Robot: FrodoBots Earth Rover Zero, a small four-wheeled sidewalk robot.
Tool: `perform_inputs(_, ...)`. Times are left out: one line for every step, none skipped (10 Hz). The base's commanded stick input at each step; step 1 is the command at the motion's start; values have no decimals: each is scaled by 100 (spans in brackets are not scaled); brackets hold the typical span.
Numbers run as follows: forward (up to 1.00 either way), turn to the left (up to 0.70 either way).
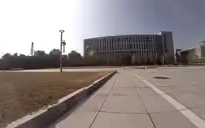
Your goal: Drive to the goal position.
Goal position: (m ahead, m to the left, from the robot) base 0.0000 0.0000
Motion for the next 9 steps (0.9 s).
perform_inputs(4, 0)
perform_inputs(4, 0)
perform_inputs(4, 0)
perform_inputs(4, 0)
perform_inputs(4, 0)
perform_inputs(4, 0)
perform_inputs(4, 0)
perform_inputs(4, 0)
perform_inputs(4, 0)
